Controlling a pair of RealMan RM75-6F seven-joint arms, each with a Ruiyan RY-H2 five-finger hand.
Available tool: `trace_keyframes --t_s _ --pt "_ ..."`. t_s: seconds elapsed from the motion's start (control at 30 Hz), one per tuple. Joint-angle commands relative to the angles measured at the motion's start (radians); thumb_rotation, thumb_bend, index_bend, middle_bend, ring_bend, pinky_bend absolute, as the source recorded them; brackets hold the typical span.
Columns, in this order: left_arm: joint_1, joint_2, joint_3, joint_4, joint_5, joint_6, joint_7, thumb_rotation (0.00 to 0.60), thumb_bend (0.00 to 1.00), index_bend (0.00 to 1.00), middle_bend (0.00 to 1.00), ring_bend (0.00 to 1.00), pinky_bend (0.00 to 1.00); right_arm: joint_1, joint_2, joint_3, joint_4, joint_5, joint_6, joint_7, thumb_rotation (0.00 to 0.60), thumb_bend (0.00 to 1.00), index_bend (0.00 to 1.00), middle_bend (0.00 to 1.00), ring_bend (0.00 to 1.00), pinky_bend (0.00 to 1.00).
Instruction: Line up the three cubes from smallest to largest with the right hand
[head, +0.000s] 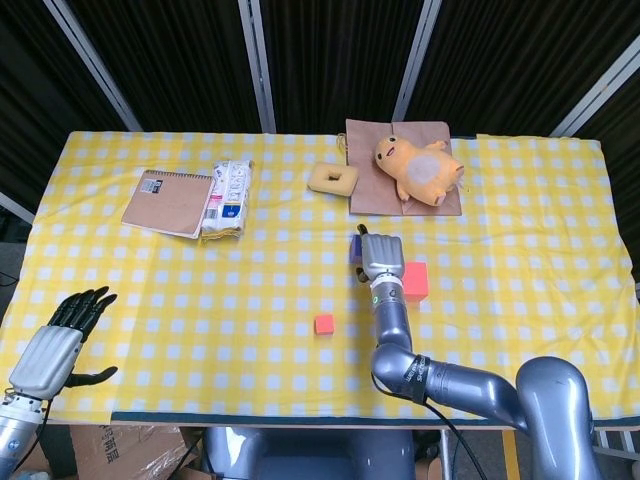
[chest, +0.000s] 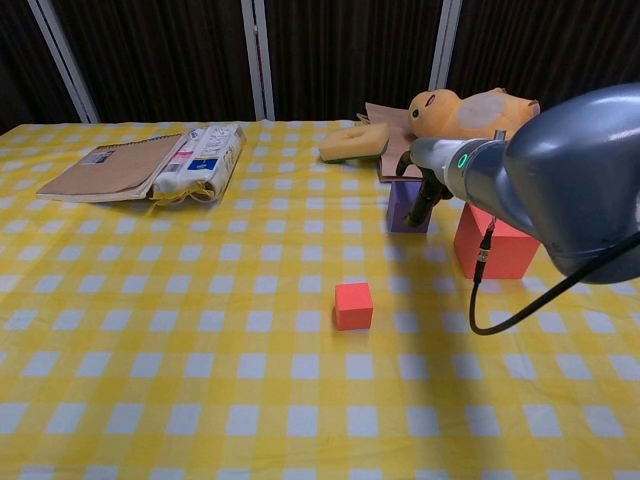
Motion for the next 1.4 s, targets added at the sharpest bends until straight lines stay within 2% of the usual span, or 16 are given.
trace_keyframes --t_s 0.03,0.37,0.6,0.77,0.97,1.13,1.4 --pt "0.000 0.000 0.000 0.000 0.000 -0.001 0.000 0.600 0.00 0.00 0.00 0.00 0.00 0.002 -0.009 -0.006 0.015 -0.012 -0.004 0.008 0.600 0.41 0.17 0.98 1.00 1.00" --pt "-0.002 0.002 0.002 0.001 0.003 -0.003 -0.005 0.600 0.00 0.00 0.00 0.00 0.00 0.006 -0.029 -0.018 0.064 -0.026 -0.012 0.015 0.600 0.46 0.25 0.98 1.00 1.00" --pt "-0.003 0.003 0.004 0.001 0.005 -0.004 -0.009 0.600 0.00 0.00 0.00 0.00 0.00 0.000 -0.037 -0.022 0.084 -0.037 -0.014 0.022 0.600 0.52 0.43 0.98 1.00 1.00" --pt "-0.003 0.002 0.004 0.000 0.004 -0.003 -0.007 0.600 0.00 0.00 0.00 0.00 0.00 -0.003 -0.037 -0.024 0.075 -0.045 -0.007 0.023 0.600 0.52 0.45 0.98 1.00 1.00" --pt "-0.004 0.002 0.004 -0.001 0.005 -0.004 -0.005 0.600 0.00 0.00 0.00 0.00 0.00 -0.005 -0.022 -0.015 0.004 -0.074 0.027 0.029 0.600 0.52 0.45 0.98 1.00 1.00" --pt "-0.003 0.001 0.005 0.001 0.008 0.001 -0.005 0.600 0.00 0.00 0.00 0.00 0.00 -0.008 -0.001 -0.003 -0.102 -0.082 0.082 0.022 0.600 0.52 0.45 0.98 1.00 1.00" --pt "0.001 0.002 0.006 0.005 0.019 0.014 -0.010 0.600 0.00 0.00 0.00 0.00 0.00 -0.042 0.035 -0.037 -0.270 -0.087 0.183 -0.004 0.600 0.52 0.45 0.98 1.00 1.00"
